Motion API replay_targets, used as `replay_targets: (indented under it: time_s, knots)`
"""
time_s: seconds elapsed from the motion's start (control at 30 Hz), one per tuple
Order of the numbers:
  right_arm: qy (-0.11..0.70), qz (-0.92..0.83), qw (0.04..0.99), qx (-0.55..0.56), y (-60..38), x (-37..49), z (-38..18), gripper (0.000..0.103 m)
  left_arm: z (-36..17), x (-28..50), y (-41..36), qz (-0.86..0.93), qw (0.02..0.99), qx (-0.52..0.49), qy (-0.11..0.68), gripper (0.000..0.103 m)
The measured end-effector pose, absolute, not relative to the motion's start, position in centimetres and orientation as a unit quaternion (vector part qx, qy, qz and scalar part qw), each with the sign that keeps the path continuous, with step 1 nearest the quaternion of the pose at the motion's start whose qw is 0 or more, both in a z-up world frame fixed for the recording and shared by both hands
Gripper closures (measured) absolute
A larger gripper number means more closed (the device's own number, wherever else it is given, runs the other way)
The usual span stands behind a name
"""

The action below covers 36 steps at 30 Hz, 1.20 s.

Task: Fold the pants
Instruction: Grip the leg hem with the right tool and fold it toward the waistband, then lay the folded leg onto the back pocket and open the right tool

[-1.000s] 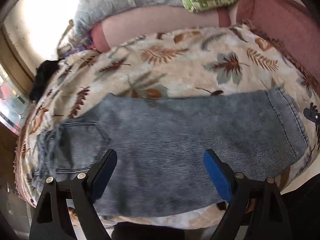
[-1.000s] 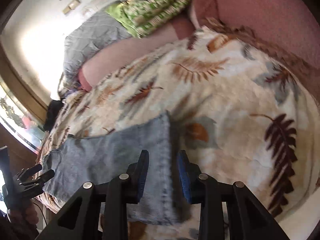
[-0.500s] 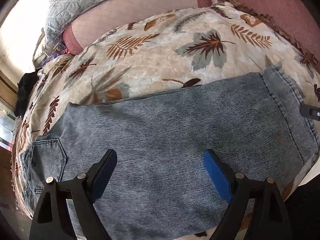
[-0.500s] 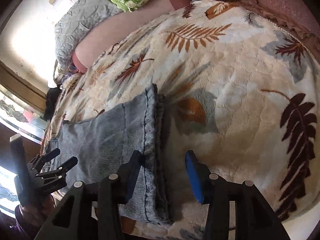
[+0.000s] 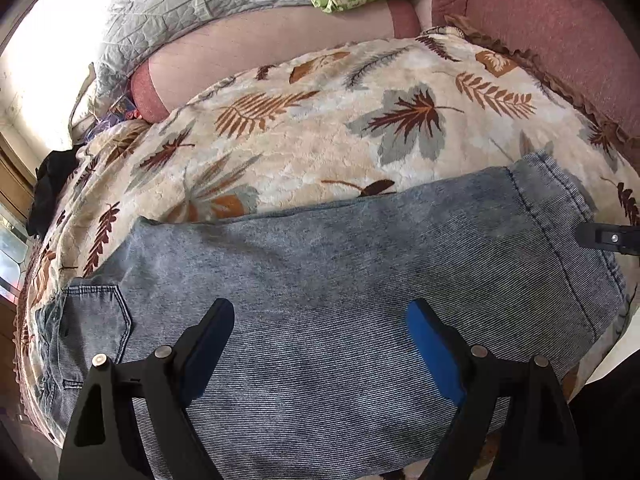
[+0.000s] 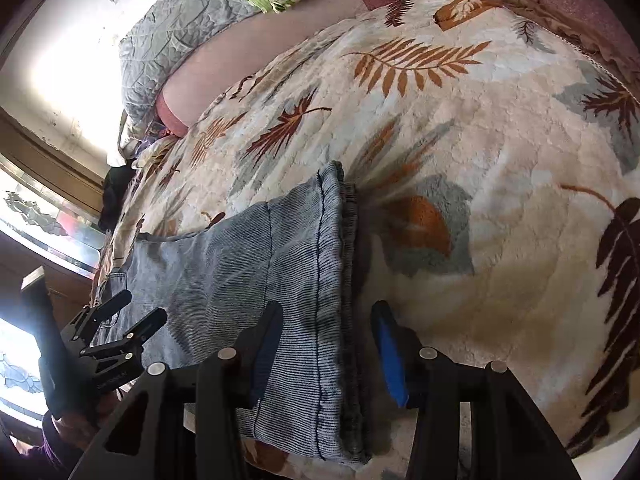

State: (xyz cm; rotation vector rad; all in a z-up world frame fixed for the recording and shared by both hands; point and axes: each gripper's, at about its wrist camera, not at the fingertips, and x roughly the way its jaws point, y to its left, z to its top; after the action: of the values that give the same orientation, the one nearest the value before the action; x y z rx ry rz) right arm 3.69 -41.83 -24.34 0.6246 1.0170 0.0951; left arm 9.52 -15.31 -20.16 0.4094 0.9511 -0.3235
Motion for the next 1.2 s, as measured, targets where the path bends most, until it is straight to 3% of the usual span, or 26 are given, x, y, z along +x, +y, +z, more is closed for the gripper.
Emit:
replay_targets:
  time_s: [0.33, 0.47, 0.57, 1.03, 1.2]
  knots:
    - [0.485, 0.068, 0.82, 0.295, -40.7, 4.9, -24.6, 0.054, -18.8, 9.1, -15.3, -0.164, 0.864, 0.184, 0.44, 0.014]
    - [0.488, 0.07, 0.818, 0.297, -40.5, 5.3, -24.9, 0.073, -18.7, 9.1, -15.0, -0.161, 0.865, 0.184, 0.438, 0.014]
    - [0.484, 0.074, 0.813, 0.315, -40.8, 5.2, -25.0, 0.081, -19.4, 9.7, -14.3, -0.145, 0.863, 0.187, 0.447, 0.014]
    - [0.428, 0.095, 0.831, 0.343, -37.7, 5.0, -20.0, 0.083, -21.9, 14.7, -0.7, -0.014, 0.844, 0.115, 0.524, 0.013]
    - [0.42, 0.143, 0.829, 0.34, -32.6, 7.2, -16.5, 0.083, -20.5, 14.0, 1.3, -0.004, 0.856, 0.095, 0.509, 0.013]
